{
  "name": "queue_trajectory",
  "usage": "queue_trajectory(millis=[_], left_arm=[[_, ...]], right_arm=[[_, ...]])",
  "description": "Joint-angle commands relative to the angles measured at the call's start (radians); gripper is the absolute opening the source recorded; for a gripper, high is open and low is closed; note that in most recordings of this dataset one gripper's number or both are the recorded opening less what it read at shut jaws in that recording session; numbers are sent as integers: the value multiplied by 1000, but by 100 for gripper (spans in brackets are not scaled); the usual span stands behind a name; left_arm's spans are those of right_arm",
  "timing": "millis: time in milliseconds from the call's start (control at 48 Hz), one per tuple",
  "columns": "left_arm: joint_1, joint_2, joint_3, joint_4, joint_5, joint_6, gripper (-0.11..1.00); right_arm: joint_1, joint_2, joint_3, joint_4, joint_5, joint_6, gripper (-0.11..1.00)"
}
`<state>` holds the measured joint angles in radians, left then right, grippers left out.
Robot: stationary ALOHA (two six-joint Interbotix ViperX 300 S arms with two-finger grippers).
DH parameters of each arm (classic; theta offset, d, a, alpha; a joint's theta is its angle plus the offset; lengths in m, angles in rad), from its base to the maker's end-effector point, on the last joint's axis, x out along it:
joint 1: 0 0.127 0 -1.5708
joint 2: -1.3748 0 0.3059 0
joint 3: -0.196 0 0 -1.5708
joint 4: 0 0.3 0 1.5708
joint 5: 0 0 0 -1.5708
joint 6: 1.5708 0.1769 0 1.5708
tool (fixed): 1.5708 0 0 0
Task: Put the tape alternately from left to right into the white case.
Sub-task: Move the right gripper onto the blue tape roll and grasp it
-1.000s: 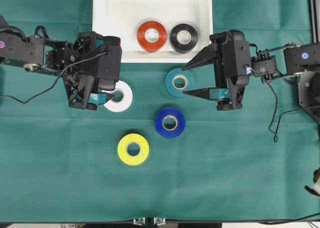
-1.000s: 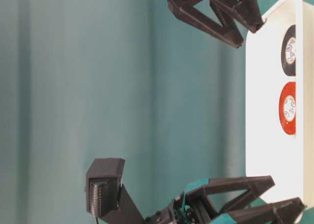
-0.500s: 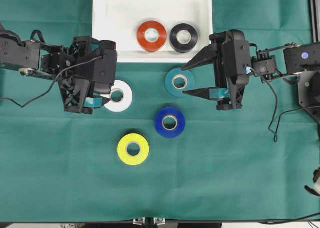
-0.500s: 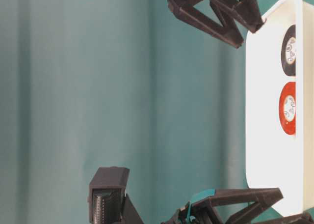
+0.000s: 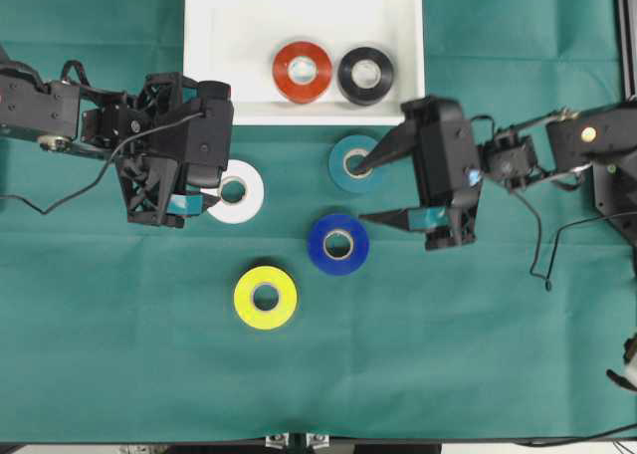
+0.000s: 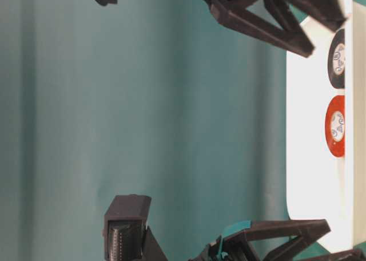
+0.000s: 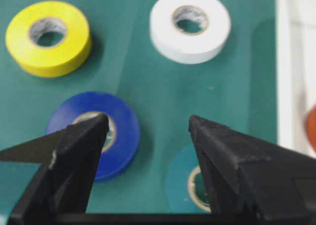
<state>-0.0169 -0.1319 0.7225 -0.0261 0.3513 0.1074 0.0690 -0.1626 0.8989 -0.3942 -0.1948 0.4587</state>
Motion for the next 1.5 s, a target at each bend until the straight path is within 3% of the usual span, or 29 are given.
queue_trajectory(millis=[0,188,896,1479], left_arm=[[-2,-20,-8,-2,-5,0,65],[-3,-20,-8,-2,-6,0,65],[-2,-20,-6,-2,-5,0,65],[-2,-18,-6,-2,-5,-2,65]], right_arm=[[25,6,-37,0,21,2,74],[57,43,-77,3,83,3,74],[63,210,-193,3,184,12,74],[69,305,-242,5,215,29,74]])
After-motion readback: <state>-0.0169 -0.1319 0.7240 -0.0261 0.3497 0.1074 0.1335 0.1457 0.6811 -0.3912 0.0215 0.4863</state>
